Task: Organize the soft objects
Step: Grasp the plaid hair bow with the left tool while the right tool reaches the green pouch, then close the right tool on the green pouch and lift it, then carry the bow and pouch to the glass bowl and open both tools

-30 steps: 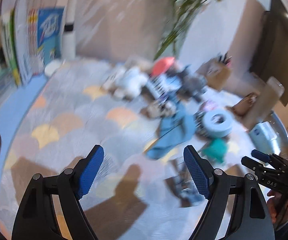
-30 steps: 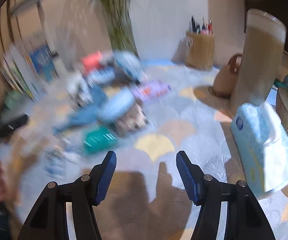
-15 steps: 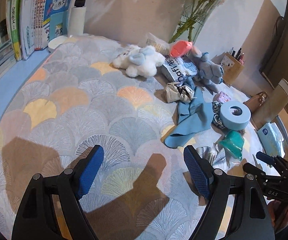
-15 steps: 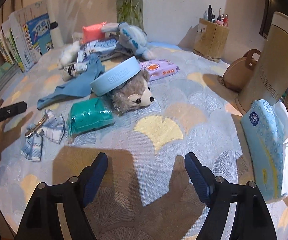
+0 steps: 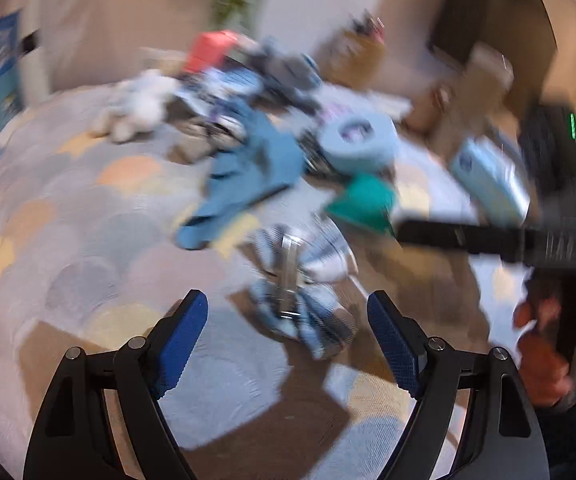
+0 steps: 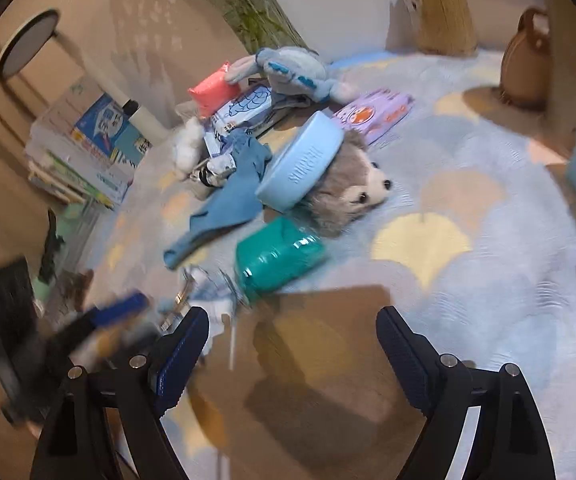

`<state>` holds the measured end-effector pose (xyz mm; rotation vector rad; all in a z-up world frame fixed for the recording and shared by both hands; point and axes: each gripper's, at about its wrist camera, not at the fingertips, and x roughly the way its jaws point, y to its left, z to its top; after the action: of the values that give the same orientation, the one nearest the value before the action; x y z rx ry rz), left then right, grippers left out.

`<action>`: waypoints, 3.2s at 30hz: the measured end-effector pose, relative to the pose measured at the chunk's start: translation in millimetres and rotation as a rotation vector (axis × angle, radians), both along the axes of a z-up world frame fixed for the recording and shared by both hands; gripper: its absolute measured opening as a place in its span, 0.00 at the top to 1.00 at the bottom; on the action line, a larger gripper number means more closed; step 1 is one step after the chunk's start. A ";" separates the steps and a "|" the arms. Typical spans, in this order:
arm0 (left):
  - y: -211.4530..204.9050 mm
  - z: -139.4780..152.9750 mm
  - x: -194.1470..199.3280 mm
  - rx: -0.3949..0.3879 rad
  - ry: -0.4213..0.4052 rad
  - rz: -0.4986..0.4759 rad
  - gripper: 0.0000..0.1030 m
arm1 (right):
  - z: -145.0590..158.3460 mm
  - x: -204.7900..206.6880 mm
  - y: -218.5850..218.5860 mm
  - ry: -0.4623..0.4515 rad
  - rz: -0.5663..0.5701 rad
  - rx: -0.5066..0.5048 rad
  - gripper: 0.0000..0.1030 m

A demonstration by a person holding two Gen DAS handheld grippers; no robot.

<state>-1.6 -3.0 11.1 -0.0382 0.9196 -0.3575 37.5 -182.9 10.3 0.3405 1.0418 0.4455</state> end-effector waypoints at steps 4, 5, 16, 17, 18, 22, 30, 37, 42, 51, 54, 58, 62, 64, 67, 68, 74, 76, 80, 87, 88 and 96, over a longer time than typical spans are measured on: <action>-15.4 -3.0 2.6 0.063 -0.017 -0.032 0.21 | -0.1 12.4 15.9 0.012 -0.030 -0.001 0.18; -15.3 -3.7 3.0 0.063 -0.016 -0.036 0.23 | -0.7 14.7 18.7 0.014 -0.037 -0.002 0.18; -8.6 -2.3 -2.0 0.012 -0.042 -0.031 0.72 | -0.8 19.9 47.7 -0.086 -0.150 -0.205 0.42; -6.0 -2.3 -1.4 -0.006 -0.037 -0.026 0.73 | -0.6 18.5 45.0 -0.086 -0.152 -0.195 0.43; -4.7 -2.2 -1.4 -0.015 -0.037 -0.023 0.73 | 0.1 16.4 41.4 -0.087 -0.153 -0.180 0.44; -8.3 -2.3 -1.6 -0.015 -0.036 -0.039 0.73 | 2.8 -0.6 34.1 -0.115 -0.080 -0.224 0.44; -7.4 -2.7 -2.0 -0.031 -0.030 -0.058 0.73 | 9.5 -38.6 29.4 -0.188 0.145 -0.458 0.36; -7.0 -2.9 -1.5 -0.039 -0.026 -0.073 0.72 | 9.7 -45.0 -31.3 -0.128 0.020 -0.433 0.18; -8.1 -2.9 -1.4 -0.029 -0.028 -0.074 0.72 | 11.2 -55.1 -51.1 -0.083 0.015 -0.300 0.17; -7.3 -3.7 -0.7 -0.039 -0.023 -0.070 0.71 | -1.4 -39.0 -16.7 -0.032 0.027 -0.195 0.16; -8.8 -3.7 -1.1 -0.026 -0.027 -0.070 0.71 | -3.3 -31.7 -5.8 -0.065 0.006 -0.233 0.17; -9.4 -4.1 -0.1 -0.015 -0.029 -0.071 0.71 | -7.3 -37.7 9.5 -0.141 0.031 -0.371 0.30; -11.0 -3.7 -0.5 0.000 -0.034 -0.067 0.71 | -7.4 -48.7 3.1 -0.183 0.040 -0.395 0.43; -13.4 -2.9 -1.4 0.025 -0.040 -0.057 0.72 | -6.6 -49.9 -6.2 -0.188 0.017 -0.373 0.58; -18.9 -0.2 -3.5 0.083 -0.053 -0.026 0.75 | -1.2 -52.4 -16.9 -0.177 0.010 -0.297 0.62; -19.3 1.5 -4.4 0.073 -0.048 -0.019 0.76 | 2.2 -54.0 -19.8 -0.180 0.013 -0.269 0.62; -31.1 36.1 -16.2 -0.076 -0.108 -0.032 0.76 | 36.5 -68.2 -31.5 -0.266 0.003 -0.227 0.62; -43.3 50.9 -19.5 -0.077 -0.140 -0.058 0.76 | 47.2 -71.4 -41.6 -0.288 -0.015 -0.224 0.62; -79.2 81.1 -25.1 -0.060 -0.207 -0.130 0.76 | 68.1 -79.5 -75.1 -0.313 -0.055 -0.151 0.62; -168.6 127.1 -16.9 -0.037 -0.309 -0.292 0.76 | 104.2 -96.9 -160.0 -0.392 -0.212 -0.071 0.62; -180.8 131.9 -14.4 -0.041 -0.317 -0.308 0.76 | 109.6 -100.3 -174.7 -0.405 -0.247 -0.077 0.62; -288.4 154.0 13.6 -0.070 -0.340 -0.419 0.76 | 132.1 -111.3 -305.6 -0.393 -0.599 -0.056 0.62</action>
<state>12.0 -291.4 165.1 0.1504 0.5722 -0.7610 -73.9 -488.6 142.4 0.4724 0.5282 -0.0600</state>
